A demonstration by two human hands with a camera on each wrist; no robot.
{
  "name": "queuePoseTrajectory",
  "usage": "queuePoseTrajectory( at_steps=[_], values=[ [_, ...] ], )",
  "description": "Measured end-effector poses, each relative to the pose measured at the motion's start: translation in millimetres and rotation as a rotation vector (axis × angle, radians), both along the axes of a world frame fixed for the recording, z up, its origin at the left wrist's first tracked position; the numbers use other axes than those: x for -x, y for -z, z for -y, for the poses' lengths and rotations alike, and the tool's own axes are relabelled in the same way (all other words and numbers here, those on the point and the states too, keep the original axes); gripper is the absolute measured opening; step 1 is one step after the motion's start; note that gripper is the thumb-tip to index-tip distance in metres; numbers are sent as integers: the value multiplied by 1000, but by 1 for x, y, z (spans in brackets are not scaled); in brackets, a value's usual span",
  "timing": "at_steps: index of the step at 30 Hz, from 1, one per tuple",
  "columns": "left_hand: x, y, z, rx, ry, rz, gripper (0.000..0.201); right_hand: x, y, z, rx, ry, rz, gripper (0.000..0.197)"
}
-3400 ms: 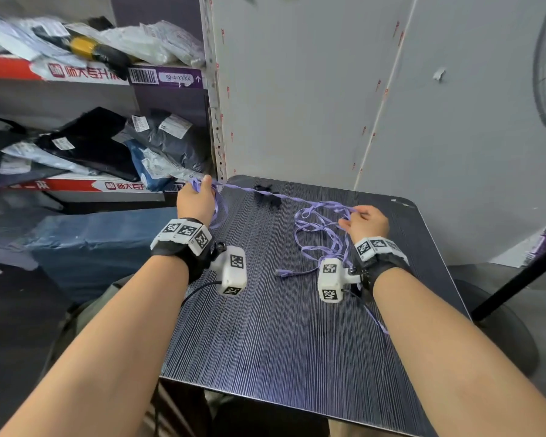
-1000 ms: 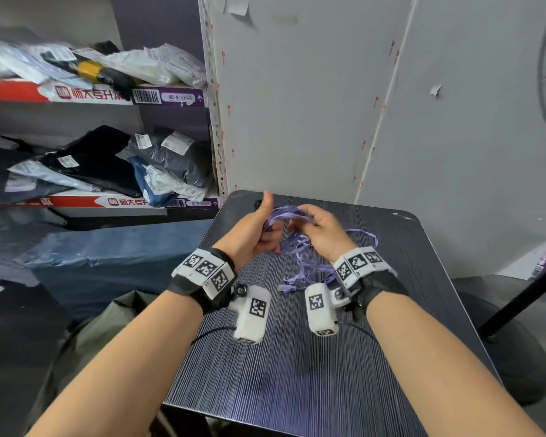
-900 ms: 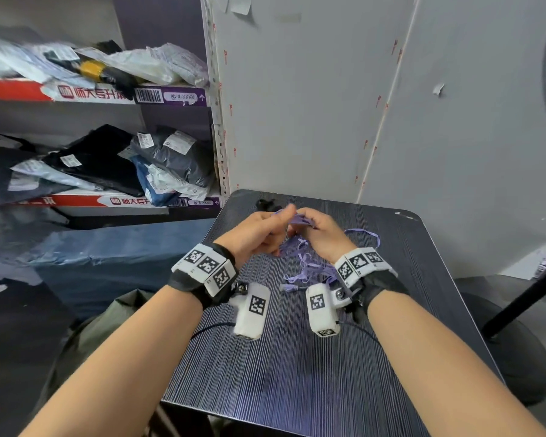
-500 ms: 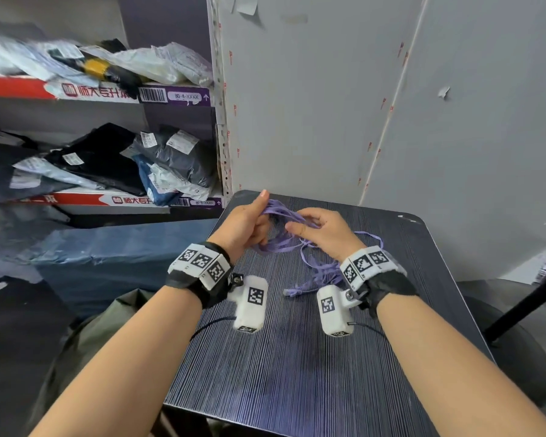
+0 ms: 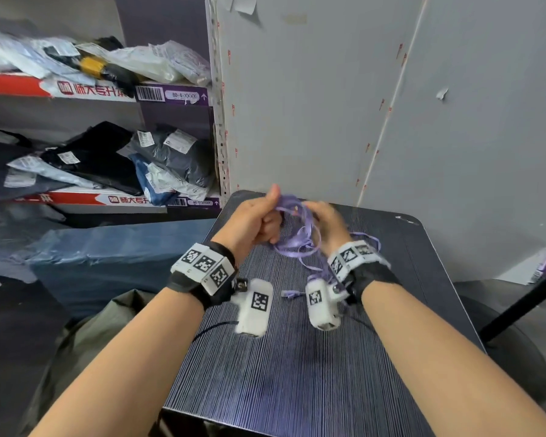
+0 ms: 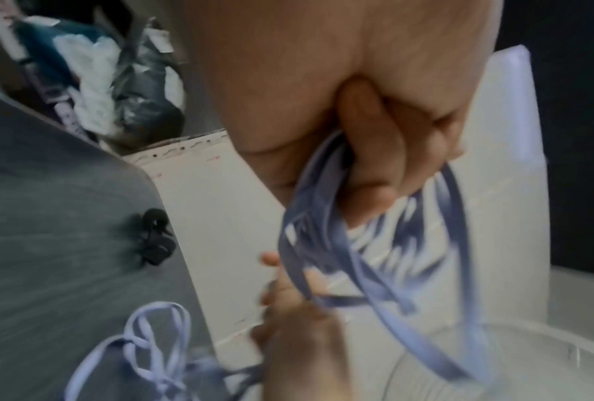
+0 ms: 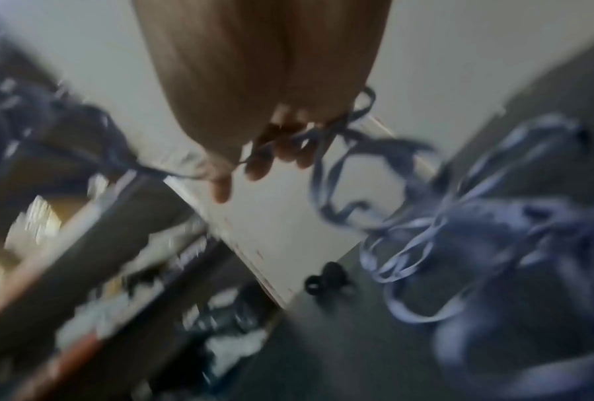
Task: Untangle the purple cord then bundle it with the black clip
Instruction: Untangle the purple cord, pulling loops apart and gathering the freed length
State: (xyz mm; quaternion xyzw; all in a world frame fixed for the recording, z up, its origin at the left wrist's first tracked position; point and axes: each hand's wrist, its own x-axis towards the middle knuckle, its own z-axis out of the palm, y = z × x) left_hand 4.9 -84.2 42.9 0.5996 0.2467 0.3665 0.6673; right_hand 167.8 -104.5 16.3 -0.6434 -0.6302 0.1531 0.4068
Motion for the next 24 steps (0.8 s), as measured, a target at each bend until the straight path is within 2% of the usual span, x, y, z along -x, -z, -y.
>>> queuePoseTrajectory(
  at_steps=[4, 5, 9, 10, 11, 13, 15, 17, 20, 22, 24],
  values=[
    [10, -8, -21, 14, -217, 113, 43, 6, 25, 16, 235, -81, 79, 27],
    [14, -7, -27, 14, -260, 124, 40, 4, 32, 17, 280, -87, 170, 29],
    [22, -4, -41, 137, -358, 296, 27, -4, 51, 17, 277, -48, 802, 26],
    [20, -3, -42, 155, -403, 281, 27, -3, 52, 16, 259, -44, 930, 26],
    [18, -2, -43, 133, -459, 209, 28, -1, 52, 15, 250, -51, 1023, 28],
    [14, 2, -41, -21, -537, -61, 26, 5, 48, 14, 180, -79, 1104, 35],
    [8, 6, -36, -185, -519, -287, 20, 9, 41, 12, -24, -76, 1155, 35],
    [1, 12, -33, -285, -473, -386, 17, 12, 39, 12, -220, -44, 1165, 27],
    [-7, 19, -32, -364, -443, -502, 16, 16, 37, 11, -423, -8, 1148, 26],
    [-11, 25, -30, -426, -419, -696, 19, 16, 34, 10, -486, 15, 1116, 21],
    [-13, 32, -28, -463, -381, -789, 22, 14, 32, 9, -507, 47, 1067, 20]
  ],
)
